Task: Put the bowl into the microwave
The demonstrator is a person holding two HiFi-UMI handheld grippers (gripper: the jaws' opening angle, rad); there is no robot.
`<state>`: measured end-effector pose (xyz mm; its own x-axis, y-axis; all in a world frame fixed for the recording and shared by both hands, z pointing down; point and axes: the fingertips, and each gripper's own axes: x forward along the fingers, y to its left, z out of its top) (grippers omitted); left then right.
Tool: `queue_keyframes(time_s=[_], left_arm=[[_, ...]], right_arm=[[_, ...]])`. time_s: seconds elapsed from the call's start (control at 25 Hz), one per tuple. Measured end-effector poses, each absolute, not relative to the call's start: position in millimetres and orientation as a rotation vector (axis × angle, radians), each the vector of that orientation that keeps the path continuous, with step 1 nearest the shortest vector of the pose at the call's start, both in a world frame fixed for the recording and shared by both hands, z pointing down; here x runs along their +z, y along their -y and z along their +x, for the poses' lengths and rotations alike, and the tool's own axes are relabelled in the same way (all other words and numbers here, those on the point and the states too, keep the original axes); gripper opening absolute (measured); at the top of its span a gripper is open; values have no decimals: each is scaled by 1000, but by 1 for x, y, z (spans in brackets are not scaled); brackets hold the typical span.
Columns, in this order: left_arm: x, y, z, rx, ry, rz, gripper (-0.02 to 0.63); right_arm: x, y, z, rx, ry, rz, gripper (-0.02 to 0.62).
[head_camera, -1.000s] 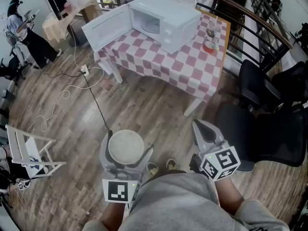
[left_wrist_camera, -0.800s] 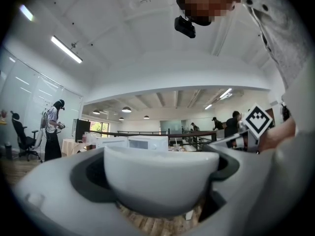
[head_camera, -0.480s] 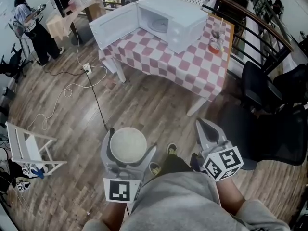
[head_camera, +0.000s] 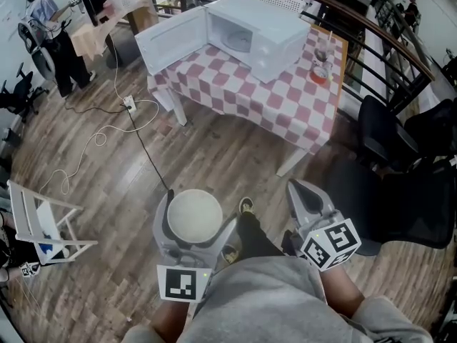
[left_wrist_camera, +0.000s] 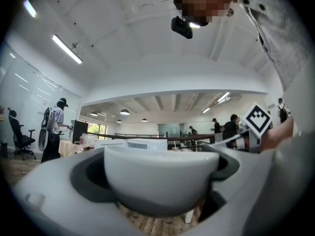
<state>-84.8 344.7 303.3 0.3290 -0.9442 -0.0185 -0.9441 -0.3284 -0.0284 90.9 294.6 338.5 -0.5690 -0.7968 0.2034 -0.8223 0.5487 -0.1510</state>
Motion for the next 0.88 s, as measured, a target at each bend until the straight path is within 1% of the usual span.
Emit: queue_keyframes(time_s=[0.44,0.88], left_arm=[[302,-320,-93,14,-1829,-2467,540],[311,-250,-89,-51,-1822,-2510,540]], right_arm=[[343,-267,89,343,2687,1373,-2],[353,-195,96,364,2668,1394,-2]])
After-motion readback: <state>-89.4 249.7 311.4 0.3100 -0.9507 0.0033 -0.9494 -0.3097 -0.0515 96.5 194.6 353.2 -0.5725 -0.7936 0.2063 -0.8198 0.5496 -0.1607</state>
